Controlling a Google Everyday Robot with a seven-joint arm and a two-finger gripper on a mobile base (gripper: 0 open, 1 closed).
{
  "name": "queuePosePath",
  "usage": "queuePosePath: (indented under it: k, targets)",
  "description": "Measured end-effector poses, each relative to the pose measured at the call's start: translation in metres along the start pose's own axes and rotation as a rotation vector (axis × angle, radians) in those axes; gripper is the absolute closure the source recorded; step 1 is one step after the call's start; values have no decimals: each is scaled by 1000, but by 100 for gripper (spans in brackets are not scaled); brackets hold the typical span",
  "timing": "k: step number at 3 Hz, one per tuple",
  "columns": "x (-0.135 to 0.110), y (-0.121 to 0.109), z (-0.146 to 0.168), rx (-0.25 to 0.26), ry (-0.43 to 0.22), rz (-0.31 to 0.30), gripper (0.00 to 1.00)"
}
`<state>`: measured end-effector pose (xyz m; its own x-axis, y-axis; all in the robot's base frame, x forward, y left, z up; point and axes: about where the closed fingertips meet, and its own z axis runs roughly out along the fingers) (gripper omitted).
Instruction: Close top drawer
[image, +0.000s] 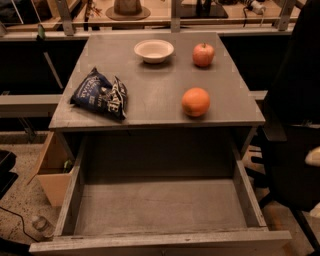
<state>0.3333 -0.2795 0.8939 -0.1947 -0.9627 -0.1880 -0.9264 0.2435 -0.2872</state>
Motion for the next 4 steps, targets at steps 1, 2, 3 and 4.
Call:
queuePosePath:
  k: [1,2,3,4]
  targets:
    - [27,53,46,-45,11,-34,63]
    - [39,103,85,-93,27,-49,85]
    - [45,121,99,-134,31,-41,100]
    - [43,118,98,-130,36,-40,100]
